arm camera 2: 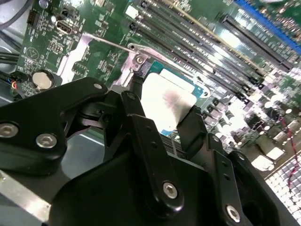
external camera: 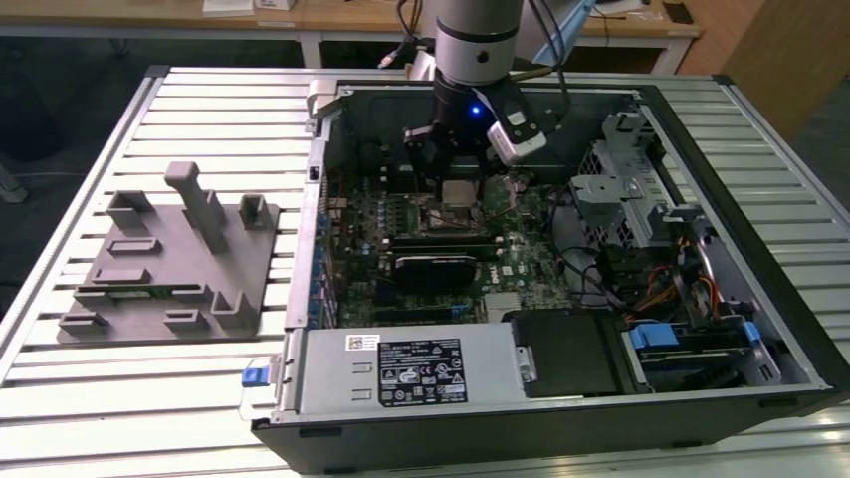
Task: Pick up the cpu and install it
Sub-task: 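Pick up the cpu and move it towards the insertion slot, then place the cpu into insertion slot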
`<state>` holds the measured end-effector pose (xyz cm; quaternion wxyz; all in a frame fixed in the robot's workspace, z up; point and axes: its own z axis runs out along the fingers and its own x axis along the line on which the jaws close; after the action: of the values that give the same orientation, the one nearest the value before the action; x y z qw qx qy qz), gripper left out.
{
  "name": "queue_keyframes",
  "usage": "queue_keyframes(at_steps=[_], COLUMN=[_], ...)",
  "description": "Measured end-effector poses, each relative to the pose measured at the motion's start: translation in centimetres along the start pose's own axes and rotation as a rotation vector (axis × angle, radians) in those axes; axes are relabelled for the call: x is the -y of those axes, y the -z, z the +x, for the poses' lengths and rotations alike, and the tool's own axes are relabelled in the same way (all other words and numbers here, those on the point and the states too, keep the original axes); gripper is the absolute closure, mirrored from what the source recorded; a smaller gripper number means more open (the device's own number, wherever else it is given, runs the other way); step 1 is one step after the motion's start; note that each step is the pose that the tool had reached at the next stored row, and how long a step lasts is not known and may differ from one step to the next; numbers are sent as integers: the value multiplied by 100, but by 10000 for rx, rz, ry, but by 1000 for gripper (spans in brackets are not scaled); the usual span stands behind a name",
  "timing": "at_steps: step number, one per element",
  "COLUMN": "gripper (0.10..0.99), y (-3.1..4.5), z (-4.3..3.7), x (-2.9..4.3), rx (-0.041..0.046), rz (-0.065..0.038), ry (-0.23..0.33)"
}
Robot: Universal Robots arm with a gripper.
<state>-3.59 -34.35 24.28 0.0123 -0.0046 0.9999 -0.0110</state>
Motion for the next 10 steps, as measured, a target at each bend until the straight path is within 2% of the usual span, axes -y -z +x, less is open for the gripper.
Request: queue_keyframes(at_steps=[3,10], gripper=[541,541], y=[-14,-17], z=[0,0], x=[-24,-25], rx=[1,-1], rz=[6,8], ry=[0,0])
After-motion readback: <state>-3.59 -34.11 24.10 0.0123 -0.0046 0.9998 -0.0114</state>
